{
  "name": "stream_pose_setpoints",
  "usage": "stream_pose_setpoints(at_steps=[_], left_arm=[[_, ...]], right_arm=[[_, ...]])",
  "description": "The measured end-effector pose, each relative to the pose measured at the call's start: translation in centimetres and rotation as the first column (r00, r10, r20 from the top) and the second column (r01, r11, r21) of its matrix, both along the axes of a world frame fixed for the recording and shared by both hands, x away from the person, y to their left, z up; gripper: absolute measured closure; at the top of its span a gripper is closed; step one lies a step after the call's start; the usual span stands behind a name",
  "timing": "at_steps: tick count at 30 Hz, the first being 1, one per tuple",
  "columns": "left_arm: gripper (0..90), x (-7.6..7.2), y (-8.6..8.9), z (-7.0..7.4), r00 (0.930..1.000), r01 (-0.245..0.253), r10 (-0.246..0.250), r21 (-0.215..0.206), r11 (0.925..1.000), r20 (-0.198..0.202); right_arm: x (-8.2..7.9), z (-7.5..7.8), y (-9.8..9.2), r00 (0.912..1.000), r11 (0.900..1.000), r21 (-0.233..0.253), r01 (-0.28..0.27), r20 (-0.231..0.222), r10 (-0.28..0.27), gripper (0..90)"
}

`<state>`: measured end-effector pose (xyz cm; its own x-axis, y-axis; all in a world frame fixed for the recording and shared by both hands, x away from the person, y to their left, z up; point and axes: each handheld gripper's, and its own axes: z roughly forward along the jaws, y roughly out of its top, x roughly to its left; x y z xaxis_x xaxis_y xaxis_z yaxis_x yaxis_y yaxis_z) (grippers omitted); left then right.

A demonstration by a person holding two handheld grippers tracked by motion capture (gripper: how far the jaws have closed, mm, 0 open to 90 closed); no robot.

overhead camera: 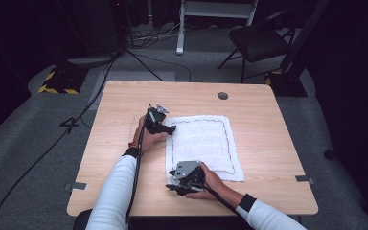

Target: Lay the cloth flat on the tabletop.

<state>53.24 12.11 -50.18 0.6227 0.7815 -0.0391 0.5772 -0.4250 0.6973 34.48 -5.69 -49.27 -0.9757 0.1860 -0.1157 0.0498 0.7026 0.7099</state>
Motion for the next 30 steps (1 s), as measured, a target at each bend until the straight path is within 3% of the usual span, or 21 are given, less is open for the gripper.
stream_pose_setpoints(at_steps=[1, 3, 6, 13, 18, 30], left_arm=[[21.6, 0.0, 0.1, 0.0, 0.9999, 0.011, -0.011, -0.005, 0.9999, 0.005], [34.7, -0.2, 0.2, 0.0, 0.9992, 0.038, -0.038, -0.023, 0.999, 0.013], [46.8, -0.3, 0.4, 0.1, 0.9984, 0.053, -0.053, -0.034, 0.998, 0.018], [76.0, -0.3, 0.7, 0.2, 0.9956, 0.091, -0.093, -0.079, 0.9927, -0.014], [82.1, -0.4, 0.6, 0.5, 0.9955, 0.092, -0.093, -0.054, 0.9943, -0.017], [84.2, -0.7, 1.6, 1.4, 0.9967, 0.081, -0.08, -0.09, 0.9927, 0.007]], right_arm=[[0.1, -0.1, -0.1, 1.0, 1.0, -0.004, 0.009, -0.002, -0.009, 56.2], [0.3, -0.2, -0.2, 0.9997, 1.0, -0.003, 0.023, -0.006, -0.023, 59.3], [0.5, -0.2, -0.3, 0.9994, 0.999, -0.005, 0.033, -0.005, -0.033, 66.8], [0.6, -0.2, -0.4, 0.9983, 0.998, -0.013, 0.058, 0.01, -0.058, 83.6], [0.5, -0.1, -0.4, 0.9984, 0.998, -0.013, 0.054, 0.017, -0.054, 85.9], [0.6, 0.8, -0.8, 0.9985, 0.999, 0.023, 0.049, 0.024, -0.049, 86.7]])
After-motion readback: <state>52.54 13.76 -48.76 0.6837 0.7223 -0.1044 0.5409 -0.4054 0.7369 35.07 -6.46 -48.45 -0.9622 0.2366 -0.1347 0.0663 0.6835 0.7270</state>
